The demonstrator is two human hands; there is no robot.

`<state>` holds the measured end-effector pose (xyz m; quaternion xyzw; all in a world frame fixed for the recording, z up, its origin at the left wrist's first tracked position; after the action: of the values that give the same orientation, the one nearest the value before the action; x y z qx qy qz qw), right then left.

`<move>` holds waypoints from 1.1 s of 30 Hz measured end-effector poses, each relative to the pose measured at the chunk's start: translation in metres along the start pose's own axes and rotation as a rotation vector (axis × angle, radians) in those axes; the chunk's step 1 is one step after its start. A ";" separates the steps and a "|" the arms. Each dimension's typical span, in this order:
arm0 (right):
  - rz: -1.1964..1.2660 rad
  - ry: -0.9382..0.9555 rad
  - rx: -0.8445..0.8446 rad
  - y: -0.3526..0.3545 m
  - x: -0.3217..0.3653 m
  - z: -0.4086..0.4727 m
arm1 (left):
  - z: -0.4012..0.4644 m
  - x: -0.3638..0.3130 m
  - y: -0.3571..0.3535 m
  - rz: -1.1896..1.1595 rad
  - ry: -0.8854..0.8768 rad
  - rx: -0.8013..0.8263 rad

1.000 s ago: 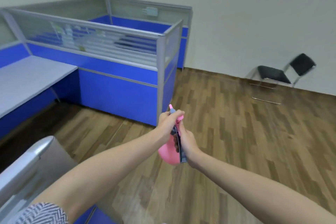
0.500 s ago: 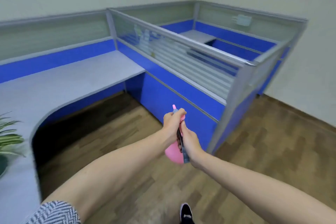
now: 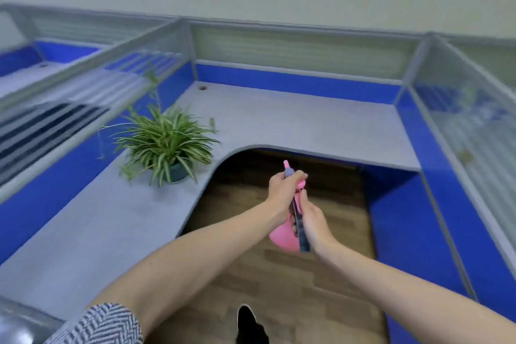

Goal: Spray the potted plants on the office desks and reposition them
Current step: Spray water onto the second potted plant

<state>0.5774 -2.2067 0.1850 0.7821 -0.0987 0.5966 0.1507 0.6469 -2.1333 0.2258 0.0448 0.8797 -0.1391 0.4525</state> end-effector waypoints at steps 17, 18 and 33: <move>-0.065 -0.046 0.650 -0.245 0.039 0.229 | 0.177 -0.121 0.230 -0.307 0.018 -0.576; -0.072 -0.065 0.670 -0.256 0.040 0.240 | 0.186 -0.125 0.239 -0.315 0.020 -0.590; -0.255 -0.100 0.881 -0.340 0.026 0.338 | 0.249 -0.163 0.295 -0.494 0.093 -0.782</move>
<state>1.0033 -2.0072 0.0875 0.8054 0.2540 0.5199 -0.1286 0.9976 -1.9144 0.1598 -0.3338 0.8699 0.1017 0.3487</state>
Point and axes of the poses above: each hand's wrist, its own z-axis towards the middle knuckle, its own y-axis out of the back of the hand, x = y × z, the point moved 5 cm from there along z, towards the middle knuckle, and after that the axes turned 8 degrees about y, right-handed, at the moved point
